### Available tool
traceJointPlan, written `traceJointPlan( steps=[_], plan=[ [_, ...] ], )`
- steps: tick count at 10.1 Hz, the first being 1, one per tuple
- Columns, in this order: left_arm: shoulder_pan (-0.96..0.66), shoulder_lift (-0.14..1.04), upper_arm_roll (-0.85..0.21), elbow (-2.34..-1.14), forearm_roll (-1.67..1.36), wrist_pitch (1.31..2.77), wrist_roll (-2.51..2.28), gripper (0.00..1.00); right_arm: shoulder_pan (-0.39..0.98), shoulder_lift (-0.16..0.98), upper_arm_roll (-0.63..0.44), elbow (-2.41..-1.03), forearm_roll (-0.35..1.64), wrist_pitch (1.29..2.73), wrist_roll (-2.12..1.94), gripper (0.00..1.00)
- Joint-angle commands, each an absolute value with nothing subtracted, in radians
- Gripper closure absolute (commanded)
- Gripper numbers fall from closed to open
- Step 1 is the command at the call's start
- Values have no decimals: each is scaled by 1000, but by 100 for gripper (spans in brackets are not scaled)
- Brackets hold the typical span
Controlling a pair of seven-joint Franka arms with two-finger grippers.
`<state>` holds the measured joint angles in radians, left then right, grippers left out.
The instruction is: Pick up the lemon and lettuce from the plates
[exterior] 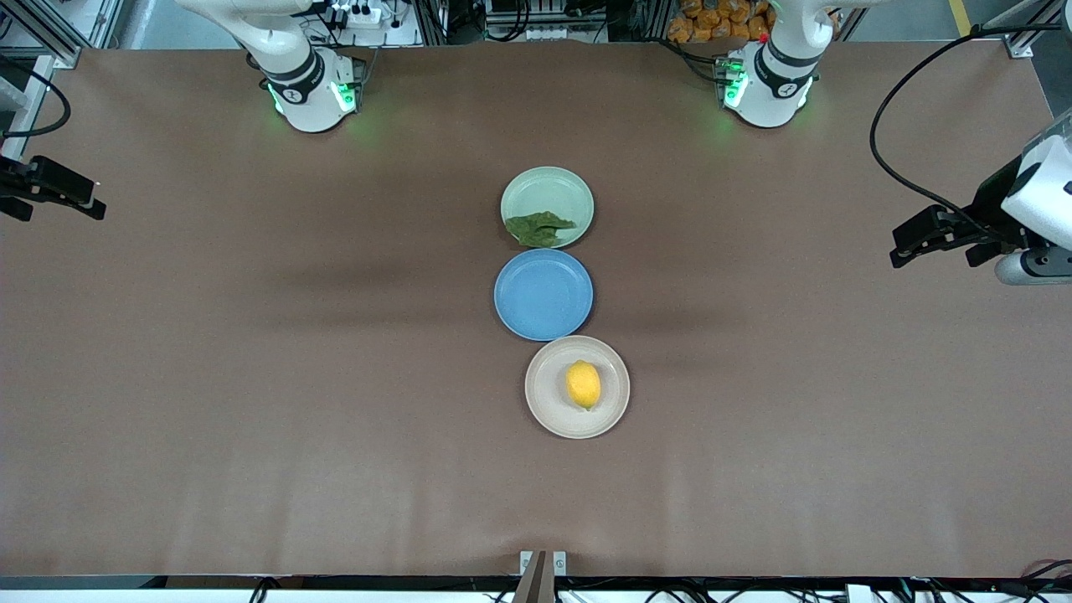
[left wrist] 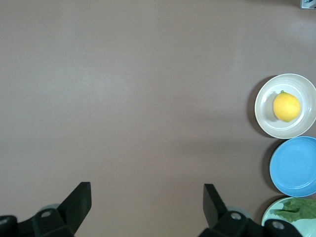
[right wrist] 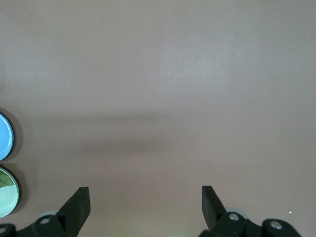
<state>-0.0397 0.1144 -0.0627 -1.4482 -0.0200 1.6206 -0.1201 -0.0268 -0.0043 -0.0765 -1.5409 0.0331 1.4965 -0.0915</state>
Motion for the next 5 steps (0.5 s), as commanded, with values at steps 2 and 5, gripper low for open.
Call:
traceJointPlan(
  steps=[2,5],
  plan=[
    [-37,114,-64,-1448,-3,1634,-101,0,-37,-9,-71,-1548,38,1500,-107,0],
    [-44,129,-64,-1448,-6,1663,-103,0,-38,-9,-71,-1548,38,1496,-107,0]
  ],
)
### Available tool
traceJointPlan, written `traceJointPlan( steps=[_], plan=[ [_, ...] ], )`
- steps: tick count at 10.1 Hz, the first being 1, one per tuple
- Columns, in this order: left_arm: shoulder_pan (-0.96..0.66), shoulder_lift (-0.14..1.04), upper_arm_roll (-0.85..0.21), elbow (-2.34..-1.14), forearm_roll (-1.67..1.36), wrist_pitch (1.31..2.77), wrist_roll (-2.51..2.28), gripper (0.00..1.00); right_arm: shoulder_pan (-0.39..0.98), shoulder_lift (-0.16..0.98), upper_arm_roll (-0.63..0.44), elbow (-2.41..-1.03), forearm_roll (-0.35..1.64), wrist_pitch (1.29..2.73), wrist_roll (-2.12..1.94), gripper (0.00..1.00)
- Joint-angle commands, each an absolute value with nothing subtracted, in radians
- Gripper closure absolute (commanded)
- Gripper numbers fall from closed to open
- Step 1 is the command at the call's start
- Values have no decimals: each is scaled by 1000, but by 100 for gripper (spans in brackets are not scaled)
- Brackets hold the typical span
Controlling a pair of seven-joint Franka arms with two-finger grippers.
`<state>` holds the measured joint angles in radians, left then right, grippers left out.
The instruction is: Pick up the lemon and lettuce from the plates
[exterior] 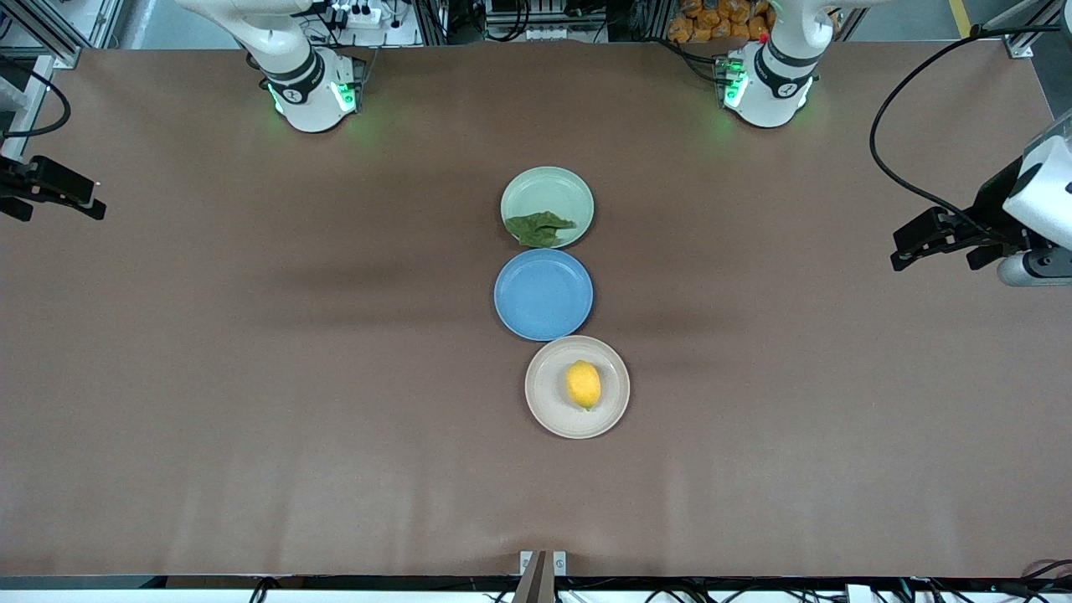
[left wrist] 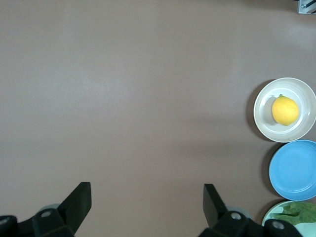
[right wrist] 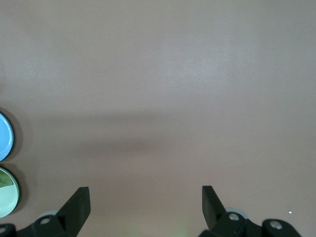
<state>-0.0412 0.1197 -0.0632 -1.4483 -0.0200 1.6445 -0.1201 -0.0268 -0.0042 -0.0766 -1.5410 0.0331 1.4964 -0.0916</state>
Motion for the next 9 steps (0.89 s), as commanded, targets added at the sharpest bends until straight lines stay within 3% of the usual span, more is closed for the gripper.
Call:
traceJointPlan(
  steps=[1,5,9],
  plan=[
    [-49,141,-64,-1447,-6,1667,-103,0,-40,-9,-71,-1546,37,1491,-109,0],
    [-52,163,-69,-1447,-12,1689,-103,0,-40,-11,-71,-1548,37,1489,-109,0],
    [-129,184,-75,-1526,-17,1833,-121,0,-37,-11,-71,-1549,38,1488,-107,0]
  ],
)
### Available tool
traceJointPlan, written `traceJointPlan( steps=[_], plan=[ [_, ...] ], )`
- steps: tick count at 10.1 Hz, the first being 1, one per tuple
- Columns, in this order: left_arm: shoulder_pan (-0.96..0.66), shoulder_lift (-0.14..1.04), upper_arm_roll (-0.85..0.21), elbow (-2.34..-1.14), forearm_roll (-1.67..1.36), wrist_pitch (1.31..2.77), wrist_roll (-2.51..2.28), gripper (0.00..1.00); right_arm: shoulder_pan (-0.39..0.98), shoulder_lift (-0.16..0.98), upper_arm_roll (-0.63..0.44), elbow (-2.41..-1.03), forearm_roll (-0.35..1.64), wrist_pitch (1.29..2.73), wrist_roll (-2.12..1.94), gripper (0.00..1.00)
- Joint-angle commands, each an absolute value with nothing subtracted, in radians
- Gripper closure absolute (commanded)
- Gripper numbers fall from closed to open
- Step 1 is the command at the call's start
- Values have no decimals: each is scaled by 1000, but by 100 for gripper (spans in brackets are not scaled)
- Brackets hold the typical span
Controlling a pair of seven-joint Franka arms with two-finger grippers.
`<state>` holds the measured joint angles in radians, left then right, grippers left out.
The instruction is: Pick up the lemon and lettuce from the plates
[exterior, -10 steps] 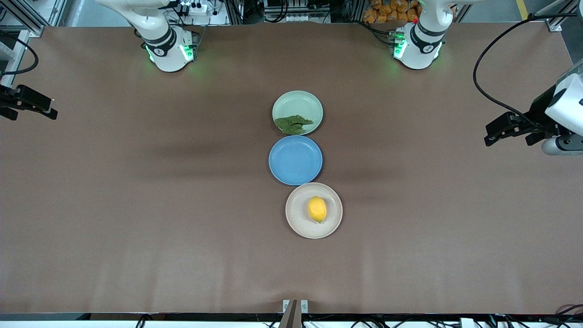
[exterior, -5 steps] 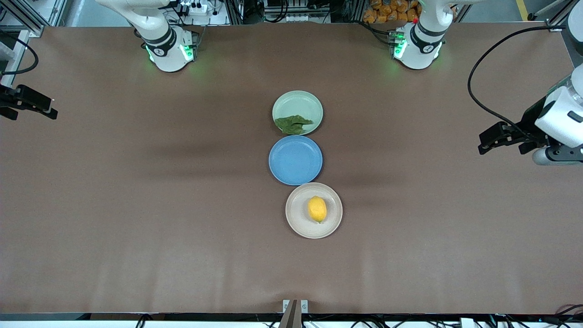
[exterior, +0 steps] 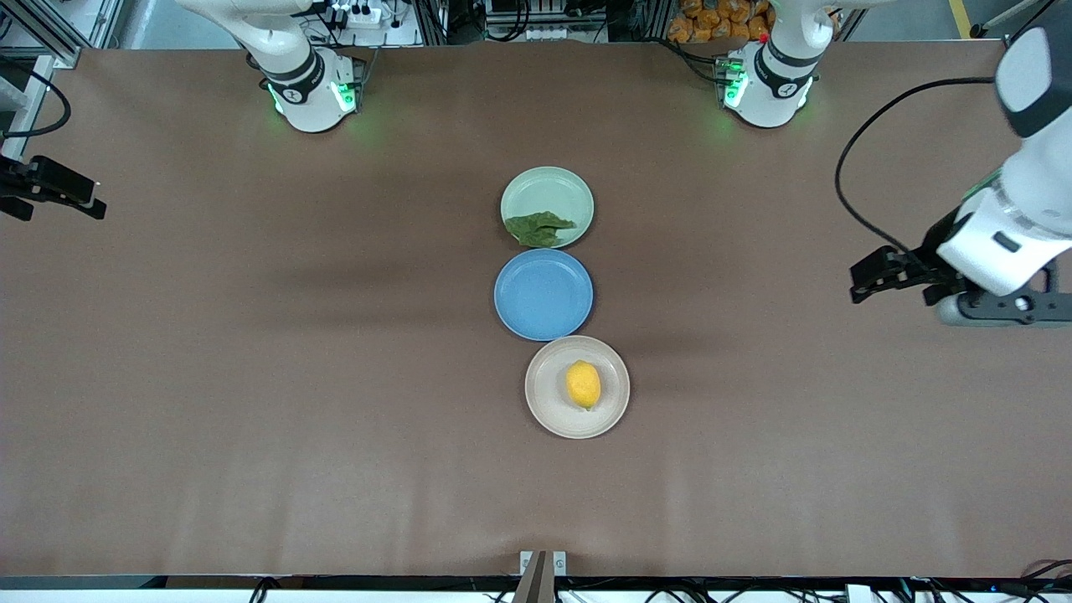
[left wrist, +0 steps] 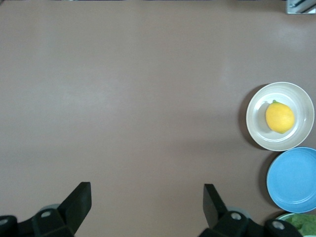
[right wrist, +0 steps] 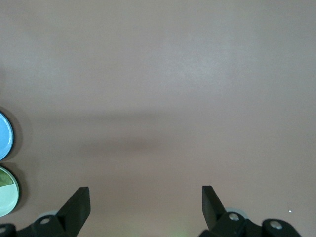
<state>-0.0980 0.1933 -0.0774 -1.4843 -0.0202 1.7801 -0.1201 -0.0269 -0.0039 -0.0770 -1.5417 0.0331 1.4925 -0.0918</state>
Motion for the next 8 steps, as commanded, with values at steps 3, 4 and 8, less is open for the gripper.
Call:
traceJointPlan(
  steps=[3,4,8],
  plan=[
    [-158,244,-75,-1534,-130,1922,-121,0,-34,-9,-69,-1557,37,1491,-106,0],
    [-179,270,-75,-1534,-152,1955,-124,0,-32,-9,-69,-1559,37,1490,-104,0],
    [-279,377,-75,-1526,-143,2112,-318,0,-3,-9,-66,-1586,37,1500,-95,0]
  ],
)
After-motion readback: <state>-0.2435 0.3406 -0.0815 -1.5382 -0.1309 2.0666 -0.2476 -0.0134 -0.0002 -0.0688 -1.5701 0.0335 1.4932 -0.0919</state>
